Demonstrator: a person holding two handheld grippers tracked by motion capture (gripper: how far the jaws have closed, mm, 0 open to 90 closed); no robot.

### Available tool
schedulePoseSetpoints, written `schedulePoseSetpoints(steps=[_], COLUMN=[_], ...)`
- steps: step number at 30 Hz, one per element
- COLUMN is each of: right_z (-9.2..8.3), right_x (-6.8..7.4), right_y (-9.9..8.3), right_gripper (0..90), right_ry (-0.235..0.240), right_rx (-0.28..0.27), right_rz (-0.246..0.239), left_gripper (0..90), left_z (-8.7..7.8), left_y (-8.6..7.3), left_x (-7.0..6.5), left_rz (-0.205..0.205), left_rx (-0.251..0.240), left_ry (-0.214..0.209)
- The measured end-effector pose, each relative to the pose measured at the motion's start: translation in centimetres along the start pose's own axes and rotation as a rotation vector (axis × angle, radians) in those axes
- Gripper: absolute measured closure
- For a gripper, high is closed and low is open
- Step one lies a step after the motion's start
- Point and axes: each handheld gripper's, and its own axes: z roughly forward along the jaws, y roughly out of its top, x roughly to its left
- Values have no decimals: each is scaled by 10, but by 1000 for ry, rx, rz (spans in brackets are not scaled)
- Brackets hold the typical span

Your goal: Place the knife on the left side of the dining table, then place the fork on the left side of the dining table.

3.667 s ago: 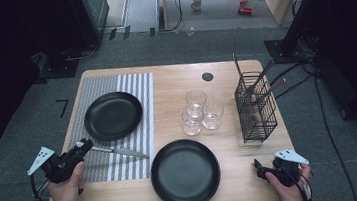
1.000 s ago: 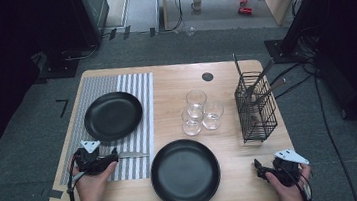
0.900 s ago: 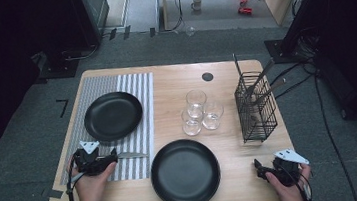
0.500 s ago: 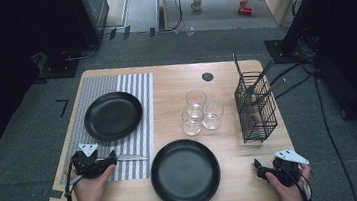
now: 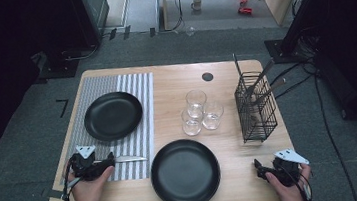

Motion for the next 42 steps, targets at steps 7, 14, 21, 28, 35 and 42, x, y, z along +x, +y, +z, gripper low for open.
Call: schedulePoseSetpoints(steps=[7,14,21,28,35,42], right_z=[0,0,0,0,0,-8], right_x=[0,0,0,0,0,-1], right_y=[0,0,0,0,0,2], right_gripper=[118,115,115,115,124,127], right_ry=[1,3,3,3,-8,-8], right_rx=[1,1,1,1,-1,-60], right_rz=[1,1,0,1,18,40], left_gripper=[130,87,87,87,85,85], left_z=[0,2,5,8,8,8], left_y=[0,5,5,4,4,4], left_x=[2,11,19,13,13,13], left_rz=[12,39,51,97,94,94], left_rx=[-4,-33,-28,-5,-8,-8], left_ry=[-28,-99,-151,-117,-115,-114])
